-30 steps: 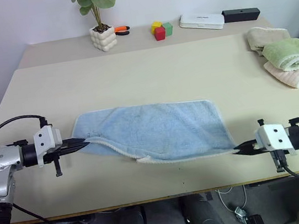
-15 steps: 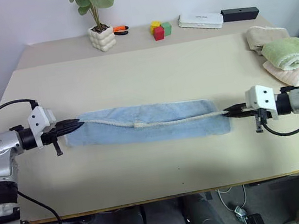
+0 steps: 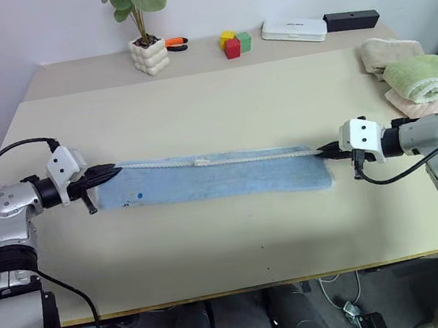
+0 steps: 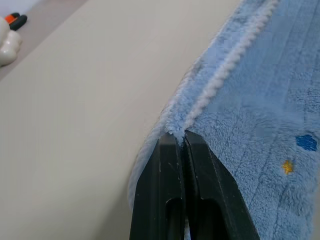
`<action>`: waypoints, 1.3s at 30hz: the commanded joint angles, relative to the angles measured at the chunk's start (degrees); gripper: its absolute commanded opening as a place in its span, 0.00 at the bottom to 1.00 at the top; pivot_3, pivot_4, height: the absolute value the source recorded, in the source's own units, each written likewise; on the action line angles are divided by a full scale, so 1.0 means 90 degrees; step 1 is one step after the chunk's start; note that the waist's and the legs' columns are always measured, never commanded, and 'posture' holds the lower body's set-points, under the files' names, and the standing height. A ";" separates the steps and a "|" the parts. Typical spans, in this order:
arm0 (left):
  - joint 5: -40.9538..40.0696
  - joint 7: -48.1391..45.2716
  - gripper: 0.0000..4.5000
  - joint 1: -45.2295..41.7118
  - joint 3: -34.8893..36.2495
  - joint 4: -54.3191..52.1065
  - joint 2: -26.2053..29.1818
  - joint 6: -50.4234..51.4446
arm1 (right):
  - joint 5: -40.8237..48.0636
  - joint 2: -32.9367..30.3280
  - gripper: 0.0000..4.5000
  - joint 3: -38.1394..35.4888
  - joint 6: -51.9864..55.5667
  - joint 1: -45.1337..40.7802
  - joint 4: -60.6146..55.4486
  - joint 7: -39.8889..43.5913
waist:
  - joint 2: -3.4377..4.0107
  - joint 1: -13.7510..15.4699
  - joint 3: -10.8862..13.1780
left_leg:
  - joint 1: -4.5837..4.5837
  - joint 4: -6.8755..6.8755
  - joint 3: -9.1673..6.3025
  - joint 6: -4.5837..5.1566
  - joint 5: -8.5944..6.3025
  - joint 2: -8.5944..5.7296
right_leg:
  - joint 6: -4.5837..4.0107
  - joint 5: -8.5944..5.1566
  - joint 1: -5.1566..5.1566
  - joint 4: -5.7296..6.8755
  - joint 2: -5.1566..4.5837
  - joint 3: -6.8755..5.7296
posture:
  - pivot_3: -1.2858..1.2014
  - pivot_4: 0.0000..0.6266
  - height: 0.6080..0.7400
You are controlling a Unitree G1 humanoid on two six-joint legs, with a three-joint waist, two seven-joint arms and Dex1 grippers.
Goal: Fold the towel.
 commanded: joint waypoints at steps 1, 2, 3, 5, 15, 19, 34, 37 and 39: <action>0.0079 0.0138 0.00 -0.0170 0.0053 0.0162 -0.0027 -0.0227 | -0.0039 0.0010 0.01 -0.0086 -0.0134 -0.0082 0.0003 -0.0182 | 0.0000 0.0002 0.0000 | 0.0000 0.0000 0.0000 0.0000 0.0000 0.0000 | 0.0000 0.0000 0.0000 0.0001 0.0000 0.0000 | 0.52 0.24 1.00; 0.0079 0.0130 0.00 -0.0175 0.0041 0.0198 -0.0056 -0.0209 | -0.0061 0.0038 0.01 -0.0081 -0.0142 -0.0087 0.0015 -0.0243 | 0.0000 0.0003 0.0000 | 0.0000 0.0000 0.0000 0.0000 0.0000 0.0000 | 0.0000 0.0000 0.0000 0.0001 0.0000 0.0000 | 0.52 0.24 1.00; 0.0090 0.0130 0.00 -0.0174 0.0029 0.0230 -0.0082 -0.0213 | -0.0082 0.0078 0.01 -0.0080 -0.0145 -0.0113 0.0046 -0.0313 | 0.0000 0.0001 0.0000 | 0.0000 0.0000 0.0000 0.0000 0.0000 0.0000 | 0.0000 0.0000 0.0000 0.0001 0.0000 0.0000 | 0.52 0.24 1.00; 0.0165 0.0205 0.00 -0.0207 -0.0006 0.0358 -0.0145 -0.0270 | -0.0186 0.0177 0.01 -0.0048 -0.0189 -0.0229 0.0200 -0.0518 | 0.0000 -0.0002 0.0000 | 0.0000 0.0000 0.0000 0.0000 0.0000 0.0000 | 0.0000 0.0000 0.0000 0.0001 0.0000 0.0000 | 0.52 0.24 1.00; 0.0510 0.0580 0.00 -0.0591 -0.0128 0.0997 -0.0304 -0.0132 | -0.0478 0.0326 0.01 0.0040 -0.0409 -0.0404 0.0615 -0.0900 | 0.0000 0.0001 0.0000 | 0.0000 0.0000 -0.0001 0.0000 0.0000 -0.0001 | 0.0001 0.0000 0.0000 0.0003 0.0000 0.0000 | 0.52 0.24 1.00; 0.0481 0.0566 0.21 -0.0740 -0.0114 0.1101 -0.0386 0.0252 | -0.0577 0.0353 0.13 0.0069 -0.0296 -0.0473 0.0759 -0.1000 | 0.0000 -0.0003 0.0000 | 0.0000 0.0000 -0.0001 0.0000 0.0000 -0.0001 | 0.0001 0.0000 -0.0001 0.0004 0.0001 -0.0001 | 0.52 0.24 1.00; 0.0697 0.1865 1.00 -0.0976 0.0074 0.1306 -0.0227 0.0543 | -0.0543 0.0522 0.99 -0.0175 0.0023 -0.0595 0.0718 -0.1771 | 0.0000 -0.0014 0.0000 | 0.0001 -0.0001 -0.0003 0.0000 0.0000 -0.0001 | 0.0001 0.0000 -0.0001 0.0005 0.0001 0.0000 | 0.52 0.24 1.00; 0.0441 0.1941 0.81 -0.1102 0.0304 0.1337 -0.0202 0.0920 | -0.0341 0.0603 0.79 -0.0382 0.0268 -0.0623 0.0418 -0.1997 | 0.0000 -0.0007 0.0000 | -0.0001 0.0000 -0.0003 0.0000 0.0000 -0.0001 | 0.0001 0.0001 -0.0003 0.0005 0.0000 0.0000 | 0.52 0.24 1.00; 0.0353 0.2016 0.60 -0.1104 0.0435 0.1242 -0.0221 0.1053 | -0.0314 0.0644 0.59 -0.0486 0.0353 -0.0624 0.0167 -0.2265 | 0.0001 -0.0008 0.0001 | -0.0001 0.0000 -0.0003 0.0000 0.0000 -0.0001 | 0.0001 0.0000 -0.0003 0.0005 0.0000 0.0000 | 0.52 0.24 1.00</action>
